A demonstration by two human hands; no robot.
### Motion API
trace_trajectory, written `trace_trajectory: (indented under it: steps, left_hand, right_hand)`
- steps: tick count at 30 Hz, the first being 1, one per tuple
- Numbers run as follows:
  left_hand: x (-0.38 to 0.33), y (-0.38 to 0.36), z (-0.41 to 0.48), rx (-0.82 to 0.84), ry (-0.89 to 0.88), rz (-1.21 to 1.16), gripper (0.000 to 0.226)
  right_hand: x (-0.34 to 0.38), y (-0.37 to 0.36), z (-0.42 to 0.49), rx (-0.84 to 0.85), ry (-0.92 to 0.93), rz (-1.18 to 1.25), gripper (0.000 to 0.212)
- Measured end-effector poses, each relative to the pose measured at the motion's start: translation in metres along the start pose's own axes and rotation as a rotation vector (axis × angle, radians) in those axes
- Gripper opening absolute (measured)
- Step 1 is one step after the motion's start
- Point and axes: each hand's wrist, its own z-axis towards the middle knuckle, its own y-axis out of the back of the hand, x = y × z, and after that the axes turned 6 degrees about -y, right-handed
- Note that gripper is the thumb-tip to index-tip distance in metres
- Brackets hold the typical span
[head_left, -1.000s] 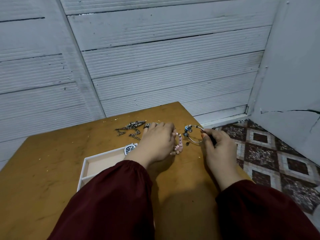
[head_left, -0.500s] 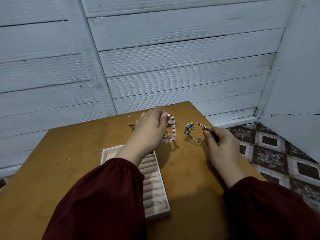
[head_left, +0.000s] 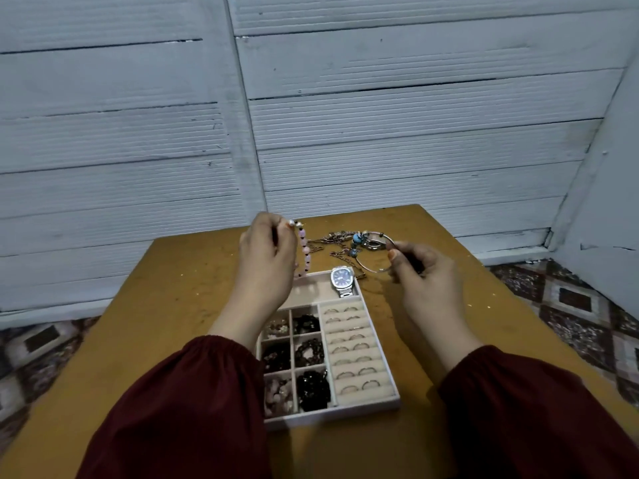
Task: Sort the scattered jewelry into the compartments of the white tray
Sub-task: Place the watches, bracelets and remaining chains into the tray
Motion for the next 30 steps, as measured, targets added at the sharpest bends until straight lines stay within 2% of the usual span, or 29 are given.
trace_trajectory:
  steps: [3,6,10,17,23,27,30]
  left_hand:
    - [0.022,0.018,-0.005,-0.091,0.039,0.015,0.018]
    - [0.041,0.034,-0.009,-0.159,0.070,0.046,0.019]
    - [0.066,0.046,-0.014,-0.246,0.077,0.069,0.018]
    - [0.097,0.047,-0.018,-0.367,0.111,0.063,0.016]
    - [0.110,0.043,-0.020,-0.409,0.097,0.029,0.012]
    - [0.120,0.042,-0.019,-0.416,0.113,0.011,0.014]
    - [0.123,0.040,-0.021,-0.405,0.097,0.046,0.014]
  right_hand:
    - [0.007,-0.024,-0.004,0.071,-0.025,0.047,0.025]
    - [0.012,-0.047,-0.007,0.137,-0.047,0.051,0.020]
    - [0.019,-0.069,-0.010,0.235,-0.050,-0.012,0.012]
    - [0.027,-0.093,-0.009,0.347,-0.017,-0.208,0.011]
    - [0.034,-0.098,0.002,0.536,0.018,-0.418,0.009]
    - [0.039,-0.104,0.011,0.699,-0.099,-0.465,0.015]
    - [0.041,-0.110,0.015,0.732,-0.154,-0.516,0.018]
